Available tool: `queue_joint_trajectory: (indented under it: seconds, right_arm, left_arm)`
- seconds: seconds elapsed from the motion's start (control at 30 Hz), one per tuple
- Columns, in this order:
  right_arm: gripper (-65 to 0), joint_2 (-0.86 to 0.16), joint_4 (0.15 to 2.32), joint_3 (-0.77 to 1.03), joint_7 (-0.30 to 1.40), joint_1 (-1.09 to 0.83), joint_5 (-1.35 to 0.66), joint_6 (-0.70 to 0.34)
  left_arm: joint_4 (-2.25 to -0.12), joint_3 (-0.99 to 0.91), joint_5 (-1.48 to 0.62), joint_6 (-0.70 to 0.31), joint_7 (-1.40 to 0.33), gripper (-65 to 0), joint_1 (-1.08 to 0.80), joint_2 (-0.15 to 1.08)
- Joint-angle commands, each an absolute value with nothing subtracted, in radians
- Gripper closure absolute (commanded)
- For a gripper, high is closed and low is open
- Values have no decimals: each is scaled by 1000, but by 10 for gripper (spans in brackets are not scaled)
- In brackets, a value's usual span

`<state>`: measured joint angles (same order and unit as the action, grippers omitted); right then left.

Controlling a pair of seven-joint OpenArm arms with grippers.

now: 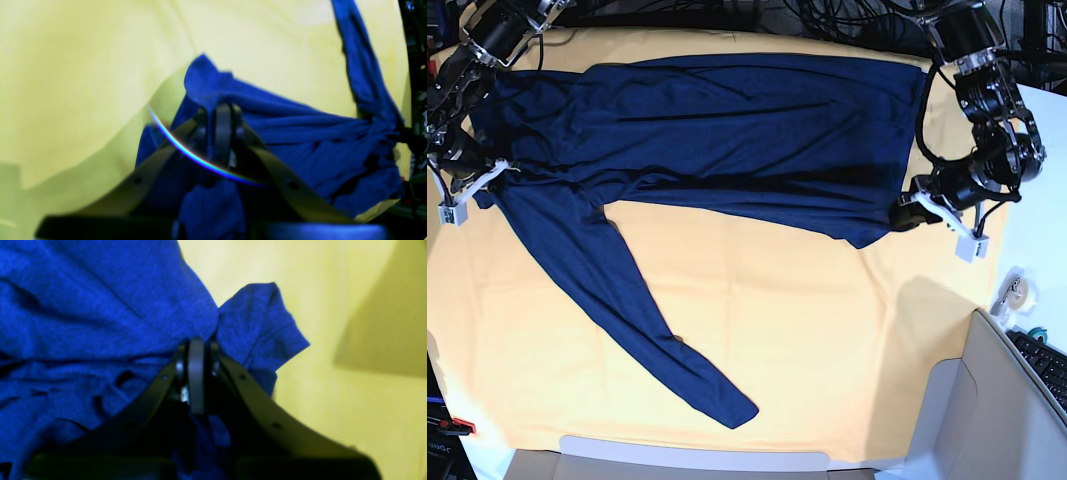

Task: Fold the T-shirt properly
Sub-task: 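Pull both grippers back, folding the shirt body toward the robot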

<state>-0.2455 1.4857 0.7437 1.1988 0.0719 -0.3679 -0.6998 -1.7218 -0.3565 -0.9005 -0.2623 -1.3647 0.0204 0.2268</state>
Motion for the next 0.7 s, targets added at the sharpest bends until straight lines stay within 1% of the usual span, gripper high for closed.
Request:
queue_joint_trajectory:
  seconds: [0.0,0.37,0.67]
  right_arm:
    - [0,-268,1504,762,1187,73,-372,-698]
    - [0,-268,1504,765,1187,58,-372,-698]
    - [0,-268,1504,762,1187,58,-372,-698]
  left_arm:
    - [-1755,-363,-914,-266,-1362,-11,25,242]
    - [-1788,-364,-914,-268,-1354,-11,-93,242]
    - [-1788,-364,-914,-269,-1351,-11,-136,242]
